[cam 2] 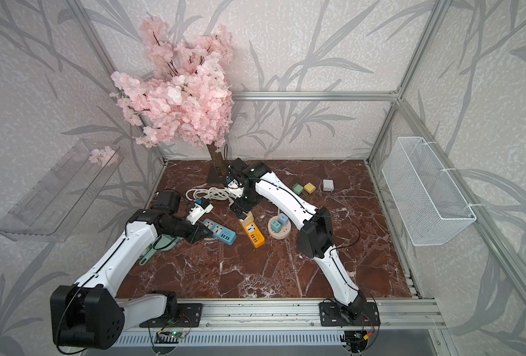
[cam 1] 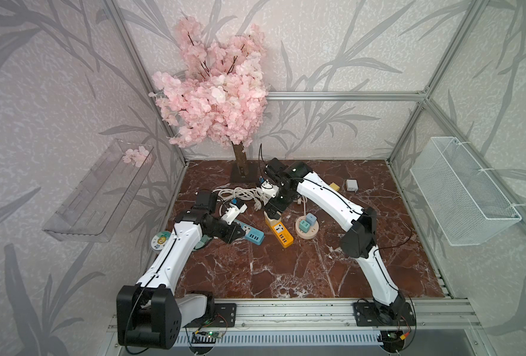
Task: Pull the plug off the socket
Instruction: Adjust the socket at the center of the board.
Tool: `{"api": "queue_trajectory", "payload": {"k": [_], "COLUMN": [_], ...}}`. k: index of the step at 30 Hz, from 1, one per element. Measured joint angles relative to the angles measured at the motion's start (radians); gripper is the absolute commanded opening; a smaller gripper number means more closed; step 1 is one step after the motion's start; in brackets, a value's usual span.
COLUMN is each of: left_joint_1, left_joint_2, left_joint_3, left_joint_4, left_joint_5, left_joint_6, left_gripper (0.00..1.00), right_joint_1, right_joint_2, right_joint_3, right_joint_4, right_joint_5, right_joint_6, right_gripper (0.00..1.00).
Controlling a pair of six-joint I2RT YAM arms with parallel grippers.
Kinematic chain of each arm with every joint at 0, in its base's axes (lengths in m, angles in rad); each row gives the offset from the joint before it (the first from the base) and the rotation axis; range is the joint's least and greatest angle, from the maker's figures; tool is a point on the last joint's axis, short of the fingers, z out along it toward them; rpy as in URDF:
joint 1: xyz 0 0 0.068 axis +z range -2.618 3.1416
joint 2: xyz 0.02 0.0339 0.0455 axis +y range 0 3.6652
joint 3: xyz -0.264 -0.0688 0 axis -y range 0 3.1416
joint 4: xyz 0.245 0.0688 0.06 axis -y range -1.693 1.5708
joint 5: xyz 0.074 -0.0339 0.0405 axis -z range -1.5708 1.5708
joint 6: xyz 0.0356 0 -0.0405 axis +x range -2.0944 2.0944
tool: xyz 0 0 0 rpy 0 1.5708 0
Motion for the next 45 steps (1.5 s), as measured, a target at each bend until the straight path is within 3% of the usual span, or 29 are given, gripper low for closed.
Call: {"api": "queue_trajectory", "payload": {"k": [5,11,19,26,45], "left_joint_1": [0.004,0.016,0.031,0.034,0.047], "left_joint_2": [0.004,0.011,0.014,0.021,0.038], "left_joint_3": [0.000,0.000,0.000,0.000,0.000], "left_joint_4": [0.000,-0.001,-0.008,-0.027,-0.041], "left_joint_5": [0.012,0.029,0.051,0.074,0.087], "left_joint_6": [0.000,0.000,0.008,0.019,0.028], "left_gripper": [0.00,0.00,0.00,0.00,0.00], "right_joint_1": [0.001,-0.006,-0.007,-0.008,-0.034], "right_joint_2": [-0.029,0.011,0.041,0.163,0.212], "right_joint_3": [-0.068,-0.099,-0.089,0.058,0.084], "right_joint_4": [0.038,0.050,0.106,0.116,0.101], "right_joint_5": [0.003,-0.038,-0.068,-0.067,-0.067], "right_joint_6": [-0.251,-0.508,-0.685,-0.761,-0.773], "right_gripper": [0.85,0.88,0.96,0.98,0.94]}}
